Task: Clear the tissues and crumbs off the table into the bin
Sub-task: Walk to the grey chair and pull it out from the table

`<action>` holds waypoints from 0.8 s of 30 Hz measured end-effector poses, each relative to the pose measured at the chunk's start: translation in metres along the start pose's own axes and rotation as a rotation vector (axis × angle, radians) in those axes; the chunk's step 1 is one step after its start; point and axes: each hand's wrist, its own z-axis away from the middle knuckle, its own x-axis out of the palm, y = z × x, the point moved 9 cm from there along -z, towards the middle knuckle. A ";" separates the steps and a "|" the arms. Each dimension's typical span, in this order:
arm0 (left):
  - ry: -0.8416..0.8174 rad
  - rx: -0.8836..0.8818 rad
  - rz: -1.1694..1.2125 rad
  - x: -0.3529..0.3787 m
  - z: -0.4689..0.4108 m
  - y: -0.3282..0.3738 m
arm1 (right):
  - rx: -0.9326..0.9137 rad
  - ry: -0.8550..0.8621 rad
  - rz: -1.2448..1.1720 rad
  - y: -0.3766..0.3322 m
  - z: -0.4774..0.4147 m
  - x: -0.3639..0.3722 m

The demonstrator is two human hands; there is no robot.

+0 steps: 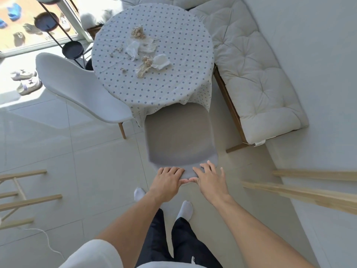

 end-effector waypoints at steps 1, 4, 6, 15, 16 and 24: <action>0.015 -0.003 0.008 -0.003 -0.004 0.002 | 0.014 0.012 -0.005 0.004 -0.001 -0.002; 0.030 -0.024 0.067 -0.011 -0.018 0.012 | 0.041 0.054 0.007 0.019 -0.007 -0.013; 0.014 -0.041 0.107 -0.013 -0.030 0.021 | 0.054 0.072 0.028 0.030 -0.011 -0.020; -0.030 -0.068 0.175 -0.002 -0.030 0.040 | 0.021 0.079 0.137 0.047 -0.004 -0.025; -0.029 -0.062 0.174 0.001 -0.026 0.042 | 0.018 0.074 0.145 0.046 0.001 -0.022; 0.071 -0.148 0.096 -0.016 -0.030 0.020 | 0.037 0.140 0.115 0.030 -0.008 -0.037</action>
